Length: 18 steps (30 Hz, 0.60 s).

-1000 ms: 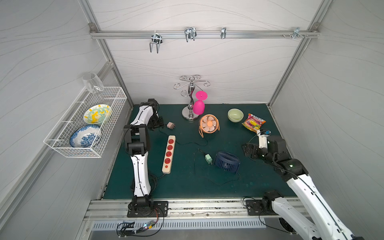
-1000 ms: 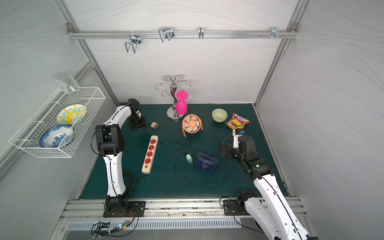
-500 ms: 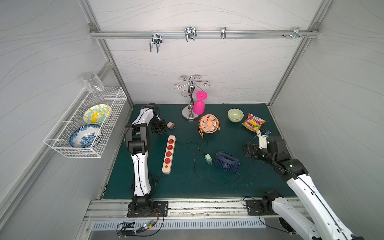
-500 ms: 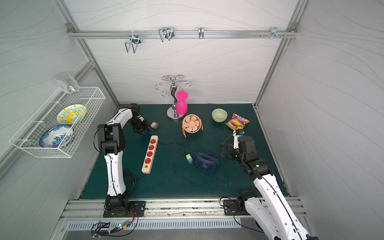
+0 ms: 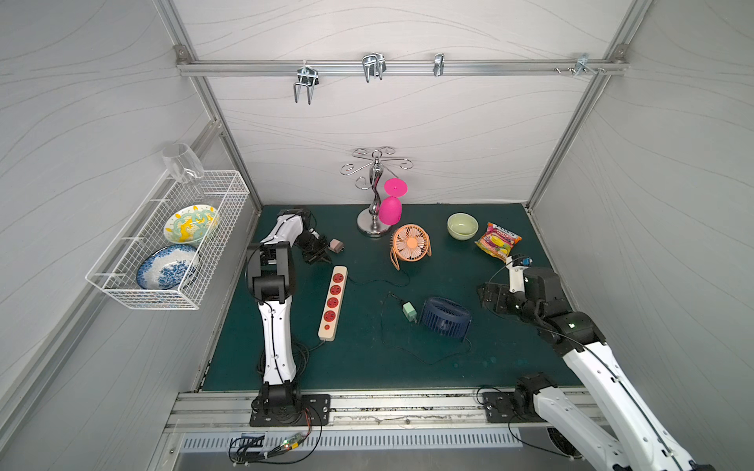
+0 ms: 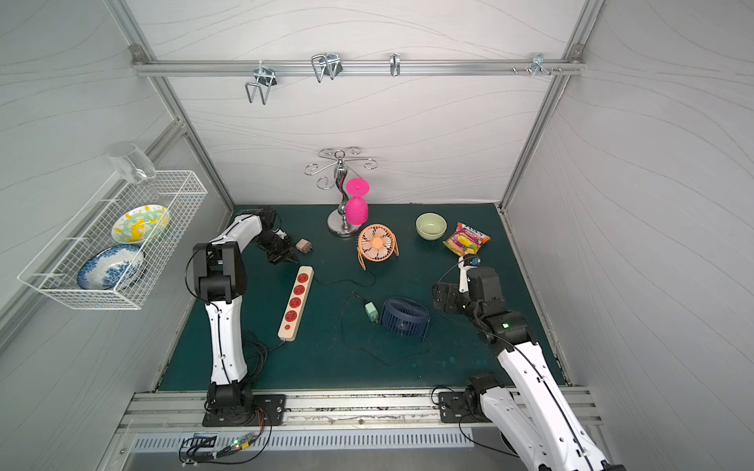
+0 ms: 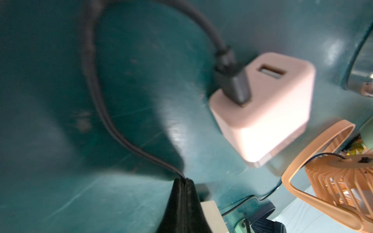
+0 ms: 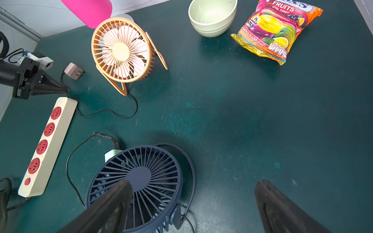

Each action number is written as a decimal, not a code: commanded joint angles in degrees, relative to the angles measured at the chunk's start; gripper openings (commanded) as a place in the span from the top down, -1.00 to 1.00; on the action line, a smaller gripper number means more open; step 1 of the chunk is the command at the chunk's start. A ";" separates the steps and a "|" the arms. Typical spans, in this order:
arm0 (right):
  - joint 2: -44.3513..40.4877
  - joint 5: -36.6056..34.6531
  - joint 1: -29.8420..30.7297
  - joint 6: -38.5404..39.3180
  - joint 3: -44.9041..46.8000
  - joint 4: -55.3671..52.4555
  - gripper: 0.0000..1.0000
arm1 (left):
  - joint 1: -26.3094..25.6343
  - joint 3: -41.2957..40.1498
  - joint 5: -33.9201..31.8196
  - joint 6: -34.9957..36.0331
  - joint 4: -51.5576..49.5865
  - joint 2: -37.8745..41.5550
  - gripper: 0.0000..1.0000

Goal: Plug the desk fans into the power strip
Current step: Adjust the power cord at the center of the board.

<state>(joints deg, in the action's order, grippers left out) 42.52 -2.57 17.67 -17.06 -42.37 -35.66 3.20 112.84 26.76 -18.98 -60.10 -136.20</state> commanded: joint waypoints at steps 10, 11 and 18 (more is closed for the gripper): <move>-2.12 -0.80 0.43 0.27 -0.85 -1.20 -0.98 | -7.11 11.59 6.45 -1.04 5.17 -2.27 1.00; -2.32 -0.81 0.43 0.32 -0.90 -1.09 -0.98 | -7.43 11.62 6.78 -1.16 5.47 -1.69 1.00; -2.66 1.92 0.52 0.96 -0.21 0.65 -0.98 | -7.82 3.43 12.56 -5.28 9.32 6.67 1.00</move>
<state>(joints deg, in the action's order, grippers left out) 40.56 -2.33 17.69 -16.93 -42.37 -35.90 -4.99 118.93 35.75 -21.98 -52.97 -134.67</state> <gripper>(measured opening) 0.992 0.060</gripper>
